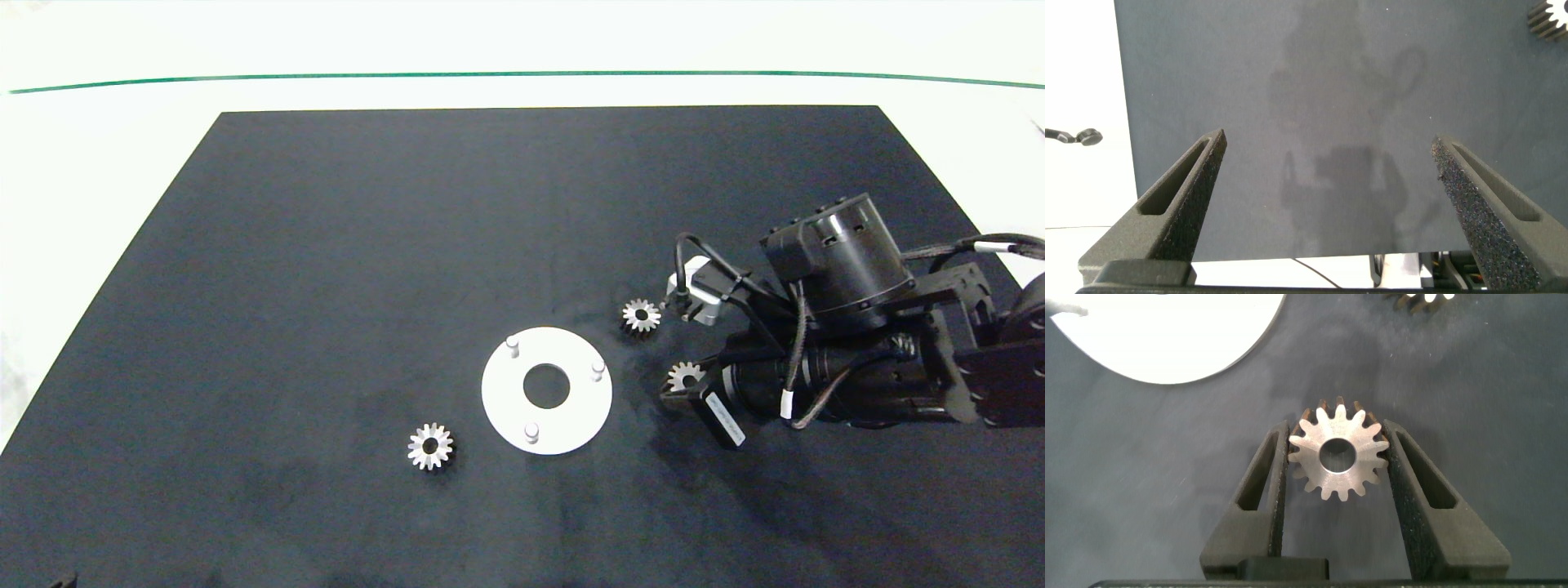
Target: Install three planetary gears onto the carrier pins
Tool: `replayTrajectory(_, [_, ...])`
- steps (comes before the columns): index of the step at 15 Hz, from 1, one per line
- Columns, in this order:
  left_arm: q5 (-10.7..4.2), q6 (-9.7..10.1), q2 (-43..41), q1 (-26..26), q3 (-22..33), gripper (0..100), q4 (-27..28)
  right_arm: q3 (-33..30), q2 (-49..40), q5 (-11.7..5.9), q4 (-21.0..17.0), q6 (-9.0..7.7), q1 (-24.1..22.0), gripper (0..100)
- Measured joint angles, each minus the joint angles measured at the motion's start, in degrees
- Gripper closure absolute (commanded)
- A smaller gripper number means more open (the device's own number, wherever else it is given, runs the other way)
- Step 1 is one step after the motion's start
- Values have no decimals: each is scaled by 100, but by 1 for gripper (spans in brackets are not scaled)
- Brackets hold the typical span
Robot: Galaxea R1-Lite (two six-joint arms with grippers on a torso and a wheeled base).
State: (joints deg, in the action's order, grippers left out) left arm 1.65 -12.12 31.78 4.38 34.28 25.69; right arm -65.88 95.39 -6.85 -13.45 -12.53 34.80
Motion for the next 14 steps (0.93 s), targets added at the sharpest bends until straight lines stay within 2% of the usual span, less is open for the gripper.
replayTrajectory(3, [0, 0, -59, 0, 0, 0, 68, -661, -121, -4, -491, 18, 141, 78])
replayTrajectory(6, [2, 2, -122, 11, 0, 0, 80, -1298, -63, -87, -901, 38, 323, 78])
replayTrajectory(14, [0, -1, -221, 26, 0, 0, 188, -1694, 472, -100, -934, 79, 603, 78])
